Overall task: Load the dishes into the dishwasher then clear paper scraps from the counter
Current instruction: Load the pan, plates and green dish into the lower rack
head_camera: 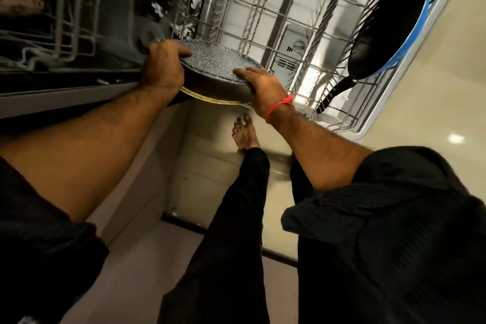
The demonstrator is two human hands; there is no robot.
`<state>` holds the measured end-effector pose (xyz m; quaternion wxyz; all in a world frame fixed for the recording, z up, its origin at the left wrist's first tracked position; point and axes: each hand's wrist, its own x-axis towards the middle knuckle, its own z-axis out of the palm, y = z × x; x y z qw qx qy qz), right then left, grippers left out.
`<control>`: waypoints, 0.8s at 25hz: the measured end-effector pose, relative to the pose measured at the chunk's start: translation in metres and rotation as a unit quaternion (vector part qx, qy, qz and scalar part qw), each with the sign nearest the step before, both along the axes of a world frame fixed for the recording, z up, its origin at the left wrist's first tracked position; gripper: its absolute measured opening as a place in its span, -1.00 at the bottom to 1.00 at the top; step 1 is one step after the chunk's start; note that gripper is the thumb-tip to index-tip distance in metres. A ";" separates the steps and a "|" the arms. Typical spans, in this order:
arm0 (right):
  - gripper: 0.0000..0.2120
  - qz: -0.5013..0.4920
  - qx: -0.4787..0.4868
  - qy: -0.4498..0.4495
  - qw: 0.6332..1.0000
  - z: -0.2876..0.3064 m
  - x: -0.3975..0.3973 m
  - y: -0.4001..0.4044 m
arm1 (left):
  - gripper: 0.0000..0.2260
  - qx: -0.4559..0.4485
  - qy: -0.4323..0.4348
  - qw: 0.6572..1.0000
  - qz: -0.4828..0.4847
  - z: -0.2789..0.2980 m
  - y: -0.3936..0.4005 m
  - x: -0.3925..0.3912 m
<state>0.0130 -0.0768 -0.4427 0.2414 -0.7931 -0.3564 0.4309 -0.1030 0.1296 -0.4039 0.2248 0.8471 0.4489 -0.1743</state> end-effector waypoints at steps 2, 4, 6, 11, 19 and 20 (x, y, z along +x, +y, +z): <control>-0.55 -0.004 0.005 0.012 1.000 0.003 0.004 0.000 | -0.52 -0.004 0.023 1.000 0.017 -0.002 0.001 0.006; -0.54 -0.008 0.013 0.016 1.000 0.007 0.006 -0.004 | -0.50 0.007 0.027 0.999 0.032 0.001 -0.004 0.010; -0.56 -0.018 0.030 0.014 0.999 0.013 0.005 -0.010 | -0.46 0.023 0.010 0.999 0.040 0.012 -0.014 0.011; -0.50 -0.047 0.035 0.005 0.998 0.049 0.004 -0.028 | -0.50 0.035 -0.045 0.996 0.066 0.062 -0.055 -0.013; -0.51 0.088 0.110 -0.007 0.990 0.205 -0.007 -0.049 | -0.77 0.041 -0.068 0.979 0.188 0.223 -0.156 -0.072; -0.52 0.109 0.138 -0.012 0.984 0.230 -0.014 -0.049 | -0.78 0.054 -0.081 0.975 0.201 0.250 -0.169 -0.081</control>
